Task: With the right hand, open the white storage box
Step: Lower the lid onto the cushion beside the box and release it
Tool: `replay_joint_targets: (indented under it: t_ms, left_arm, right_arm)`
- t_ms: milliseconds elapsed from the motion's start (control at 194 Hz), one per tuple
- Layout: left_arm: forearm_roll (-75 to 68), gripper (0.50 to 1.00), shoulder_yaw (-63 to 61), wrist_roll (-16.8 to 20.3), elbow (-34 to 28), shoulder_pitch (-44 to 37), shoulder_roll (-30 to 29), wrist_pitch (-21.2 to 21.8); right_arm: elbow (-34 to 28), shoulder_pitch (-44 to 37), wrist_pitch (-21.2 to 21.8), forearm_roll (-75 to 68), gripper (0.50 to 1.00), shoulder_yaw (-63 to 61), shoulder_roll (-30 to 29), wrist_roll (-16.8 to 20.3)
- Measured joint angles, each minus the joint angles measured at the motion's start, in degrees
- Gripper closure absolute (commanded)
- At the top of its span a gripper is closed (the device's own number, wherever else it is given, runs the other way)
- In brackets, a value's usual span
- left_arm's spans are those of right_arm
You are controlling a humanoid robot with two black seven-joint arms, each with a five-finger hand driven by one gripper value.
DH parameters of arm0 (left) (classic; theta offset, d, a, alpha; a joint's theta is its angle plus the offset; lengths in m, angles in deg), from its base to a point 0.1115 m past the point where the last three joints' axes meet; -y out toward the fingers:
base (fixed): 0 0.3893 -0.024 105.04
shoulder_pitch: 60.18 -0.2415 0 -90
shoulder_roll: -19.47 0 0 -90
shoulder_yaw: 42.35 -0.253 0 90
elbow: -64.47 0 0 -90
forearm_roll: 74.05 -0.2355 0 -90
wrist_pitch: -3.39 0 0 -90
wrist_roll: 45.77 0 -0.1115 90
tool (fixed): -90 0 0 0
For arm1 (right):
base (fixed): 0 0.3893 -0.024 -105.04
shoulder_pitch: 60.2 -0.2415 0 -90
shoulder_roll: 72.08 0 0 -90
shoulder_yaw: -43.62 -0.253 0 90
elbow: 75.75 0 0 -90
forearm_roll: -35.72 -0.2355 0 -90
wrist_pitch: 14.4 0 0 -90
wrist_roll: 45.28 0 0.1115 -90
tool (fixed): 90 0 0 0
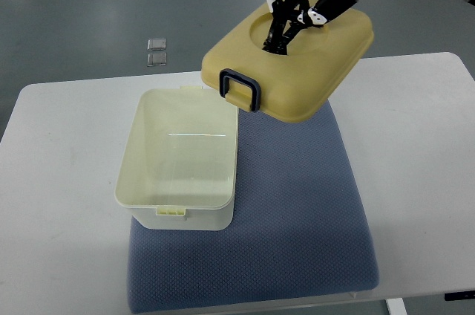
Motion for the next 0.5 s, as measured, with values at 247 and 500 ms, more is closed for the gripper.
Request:
replay_joint_targets:
  t_ms: [247, 500]
  left_arm:
    - [0.0, 0.500, 0.0, 0.0, 0.0, 0.0, 0.0, 0.0]
    - [0.0, 0.500, 0.0, 0.0, 0.0, 0.0, 0.0, 0.0]
  right_arm:
    - [-0.2, 9.2, -6.4, 0.6, 1.000, 1.0, 4.8, -0.8]
    - [0.0, 18.2, -13.0, 1.1, 1.000, 1.8, 4.0, -0.8]
